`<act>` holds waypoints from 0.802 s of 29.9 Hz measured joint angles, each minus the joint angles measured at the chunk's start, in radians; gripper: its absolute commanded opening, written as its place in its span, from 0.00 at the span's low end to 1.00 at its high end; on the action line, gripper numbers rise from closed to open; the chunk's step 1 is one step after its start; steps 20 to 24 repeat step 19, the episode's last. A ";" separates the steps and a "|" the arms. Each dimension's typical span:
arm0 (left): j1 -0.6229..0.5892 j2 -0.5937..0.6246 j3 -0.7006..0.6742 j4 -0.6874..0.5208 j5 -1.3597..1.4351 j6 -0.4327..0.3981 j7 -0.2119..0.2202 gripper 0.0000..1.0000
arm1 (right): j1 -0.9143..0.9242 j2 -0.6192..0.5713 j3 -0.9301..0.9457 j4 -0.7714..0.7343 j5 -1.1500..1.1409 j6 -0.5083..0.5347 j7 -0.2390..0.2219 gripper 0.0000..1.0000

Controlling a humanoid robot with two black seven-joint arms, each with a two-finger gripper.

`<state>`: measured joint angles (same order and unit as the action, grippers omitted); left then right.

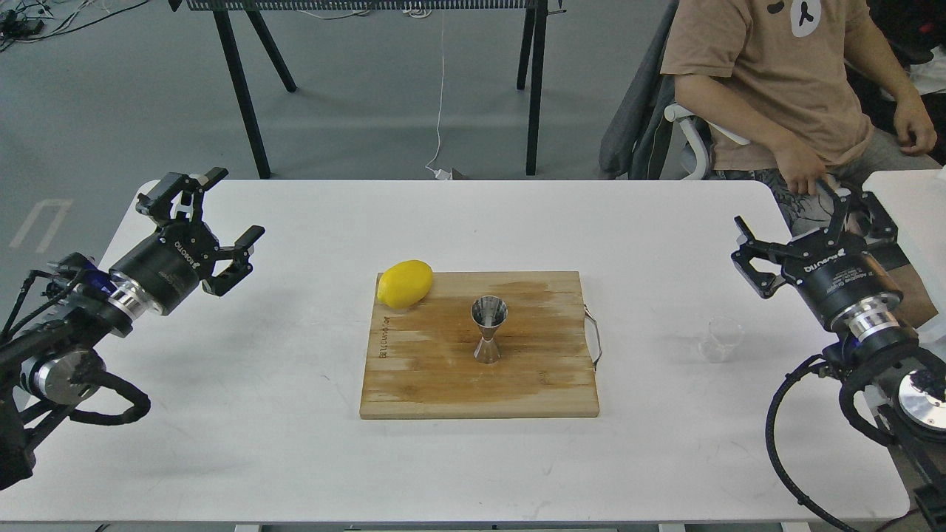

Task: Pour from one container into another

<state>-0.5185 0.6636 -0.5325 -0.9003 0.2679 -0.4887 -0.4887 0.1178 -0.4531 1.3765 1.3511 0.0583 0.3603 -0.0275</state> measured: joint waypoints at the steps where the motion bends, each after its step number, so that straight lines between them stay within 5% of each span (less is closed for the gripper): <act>1: 0.000 -0.001 0.000 0.000 0.000 0.000 0.000 0.99 | 0.016 -0.001 0.002 -0.032 -0.010 0.052 -0.006 0.99; 7: 0.000 -0.002 -0.003 0.043 -0.010 0.000 0.000 0.99 | 0.101 0.019 -0.003 -0.234 -0.011 0.127 -0.017 0.99; 24: 0.000 0.002 -0.004 0.051 -0.041 0.000 0.000 0.99 | 0.108 0.081 0.009 -0.255 0.002 0.128 -0.006 0.99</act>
